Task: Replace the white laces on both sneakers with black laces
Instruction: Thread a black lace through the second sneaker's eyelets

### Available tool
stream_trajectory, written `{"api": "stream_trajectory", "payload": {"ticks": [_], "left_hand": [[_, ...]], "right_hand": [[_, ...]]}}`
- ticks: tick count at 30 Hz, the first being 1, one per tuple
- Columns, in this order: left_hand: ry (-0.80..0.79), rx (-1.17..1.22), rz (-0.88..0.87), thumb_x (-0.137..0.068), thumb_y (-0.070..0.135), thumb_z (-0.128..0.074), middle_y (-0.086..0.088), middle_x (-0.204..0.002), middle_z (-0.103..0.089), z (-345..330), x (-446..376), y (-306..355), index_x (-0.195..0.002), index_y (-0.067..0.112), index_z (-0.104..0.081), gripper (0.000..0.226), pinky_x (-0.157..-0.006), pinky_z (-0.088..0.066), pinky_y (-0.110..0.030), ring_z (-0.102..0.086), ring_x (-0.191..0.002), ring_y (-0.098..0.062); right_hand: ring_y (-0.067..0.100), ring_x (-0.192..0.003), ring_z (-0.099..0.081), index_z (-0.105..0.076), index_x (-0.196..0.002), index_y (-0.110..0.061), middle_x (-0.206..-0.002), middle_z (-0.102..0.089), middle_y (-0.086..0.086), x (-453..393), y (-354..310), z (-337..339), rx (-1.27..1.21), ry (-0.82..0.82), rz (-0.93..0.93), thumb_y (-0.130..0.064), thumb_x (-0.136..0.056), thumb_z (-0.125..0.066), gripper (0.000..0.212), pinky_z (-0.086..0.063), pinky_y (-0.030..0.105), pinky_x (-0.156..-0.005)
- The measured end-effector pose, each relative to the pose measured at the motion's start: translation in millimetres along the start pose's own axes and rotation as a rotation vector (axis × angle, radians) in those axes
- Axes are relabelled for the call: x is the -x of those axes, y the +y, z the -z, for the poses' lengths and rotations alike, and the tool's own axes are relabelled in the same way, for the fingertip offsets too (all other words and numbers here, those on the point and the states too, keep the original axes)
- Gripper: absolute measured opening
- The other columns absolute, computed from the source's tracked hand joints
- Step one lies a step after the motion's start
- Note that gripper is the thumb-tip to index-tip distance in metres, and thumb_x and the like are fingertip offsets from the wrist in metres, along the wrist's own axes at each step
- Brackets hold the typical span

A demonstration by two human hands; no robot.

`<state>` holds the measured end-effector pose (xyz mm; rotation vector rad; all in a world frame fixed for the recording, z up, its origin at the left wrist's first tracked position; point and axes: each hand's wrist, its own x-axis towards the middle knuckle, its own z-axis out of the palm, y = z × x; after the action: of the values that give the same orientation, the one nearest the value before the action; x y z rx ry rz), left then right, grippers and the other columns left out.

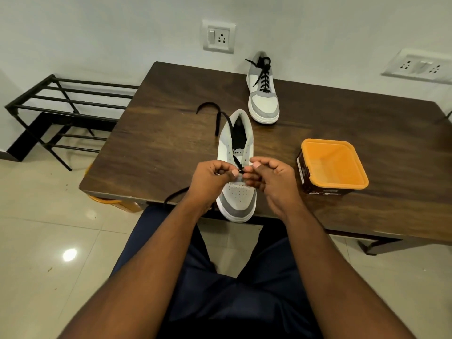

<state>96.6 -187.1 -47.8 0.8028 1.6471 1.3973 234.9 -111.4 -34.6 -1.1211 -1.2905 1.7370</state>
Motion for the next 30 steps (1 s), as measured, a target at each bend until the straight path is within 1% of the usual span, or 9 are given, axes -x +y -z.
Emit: {"api": "stream_trajectory", "payload": {"ticks": [2, 4, 7, 11, 14, 18, 22, 26, 30], "left_hand": [[0.083, -0.008, 0.013, -0.090, 0.006, -0.067, -0.010, -0.074, -0.071, -1.0, -10.8, -2.8, -0.082, 0.009, -0.072, 0.010, -0.063, -0.053, -0.022, -0.062, -0.063, -0.004], [0.164, 0.004, 0.016, -0.091, 0.007, -0.065, -0.017, -0.082, -0.071, -5.0, -20.5, -4.8, -0.081, 0.011, -0.070, 0.012, -0.074, -0.059, -0.030, -0.065, -0.072, -0.012], [0.247, -0.088, -0.032, -0.090, 0.008, -0.062, -0.007, -0.074, -0.069, -14.8, -27.6, -2.2, -0.082, 0.010, -0.069, 0.011, -0.062, -0.054, -0.024, -0.060, -0.061, -0.005], [0.217, -0.233, -0.110, -0.091, 0.010, -0.060, 0.004, -0.060, -0.063, -22.2, -30.4, -1.4, -0.080, 0.011, -0.070, 0.014, -0.051, -0.047, -0.017, -0.053, -0.046, 0.003], [0.185, -0.349, -0.157, -0.092, 0.015, -0.059, 0.008, -0.058, -0.061, -23.4, -30.7, -9.0, -0.081, 0.013, -0.070, 0.017, -0.052, -0.049, -0.021, -0.053, -0.047, 0.001], [0.135, -0.484, -0.155, -0.094, 0.022, -0.057, 0.004, -0.070, -0.067, -27.8, -34.4, -14.2, -0.083, 0.017, -0.070, 0.019, -0.057, -0.051, -0.027, -0.061, -0.060, -0.008], [0.104, -0.602, -0.169, -0.094, 0.024, -0.056, 0.003, -0.070, -0.066, -30.1, -37.5, -13.4, -0.077, 0.017, -0.068, 0.021, -0.060, -0.053, -0.032, -0.062, -0.066, -0.014], [0.053, -0.638, -0.159, -0.092, 0.023, -0.056, 0.003, -0.067, -0.065, -27.8, -42.5, -13.7, -0.073, 0.018, -0.066, 0.023, -0.063, -0.056, -0.037, -0.063, -0.065, -0.017], [-0.001, -0.660, -0.142, -0.092, 0.020, -0.056, 0.003, -0.066, -0.065, -24.2, -46.5, -12.1, -0.073, 0.018, -0.068, 0.023, -0.066, -0.058, -0.038, -0.064, -0.065, -0.017]], "right_hand": [[0.016, -0.067, -0.066, -0.068, -0.092, -0.011, -0.078, -0.071, 0.009, -14.3, 9.5, 4.7, 0.054, 0.191, 0.047, -0.003, -0.093, -0.059, 0.012, -0.058, 0.031, -0.066], [0.014, -0.066, -0.064, -0.068, -0.080, -0.021, -0.073, -0.070, 0.002, -27.2, 19.9, 3.4, 0.283, 0.322, 0.086, -0.012, -0.087, -0.068, 0.011, -0.056, 0.036, -0.066], [0.014, -0.065, -0.061, -0.063, -0.073, -0.017, -0.071, -0.067, -0.001, -33.0, 27.5, -11.7, 0.585, 0.269, 0.095, -0.034, -0.078, -0.077, 0.022, -0.051, 0.031, -0.061], [0.015, -0.065, -0.058, -0.061, -0.072, -0.015, -0.072, -0.064, 0.000, -32.8, 27.5, -21.5, 0.782, 0.260, 0.156, -0.033, -0.077, -0.073, 0.023, -0.041, 0.026, -0.052], [0.009, -0.060, -0.056, -0.071, -0.075, -0.013, -0.068, -0.066, -0.002, -27.5, 26.7, -18.8, 0.767, 0.275, 0.172, -0.029, -0.086, -0.069, 0.019, -0.036, 0.018, -0.048], [0.012, -0.067, -0.062, -0.077, -0.083, -0.013, -0.073, -0.071, 0.000, -23.9, 30.0, -16.6, 0.665, 0.291, 0.178, -0.024, -0.089, -0.068, 0.016, -0.044, 0.022, -0.056], [0.005, -0.063, -0.058, -0.077, -0.083, -0.013, -0.071, -0.068, -0.004, -24.2, 32.2, -17.4, 0.641, 0.298, 0.177, -0.021, -0.089, -0.068, 0.014, -0.036, 0.009, -0.050], [0.009, -0.066, -0.061, -0.077, -0.083, -0.012, -0.073, -0.071, -0.002, -25.4, 34.6, -17.1, 0.581, 0.313, 0.156, -0.020, -0.088, -0.068, 0.014, -0.044, 0.021, -0.058], [0.010, -0.071, -0.064, -0.077, -0.086, -0.012, -0.077, -0.071, -0.002, -24.5, 36.5, -17.4, 0.562, 0.311, 0.158, -0.020, -0.089, -0.067, 0.014, -0.052, 0.025, -0.063]]}}
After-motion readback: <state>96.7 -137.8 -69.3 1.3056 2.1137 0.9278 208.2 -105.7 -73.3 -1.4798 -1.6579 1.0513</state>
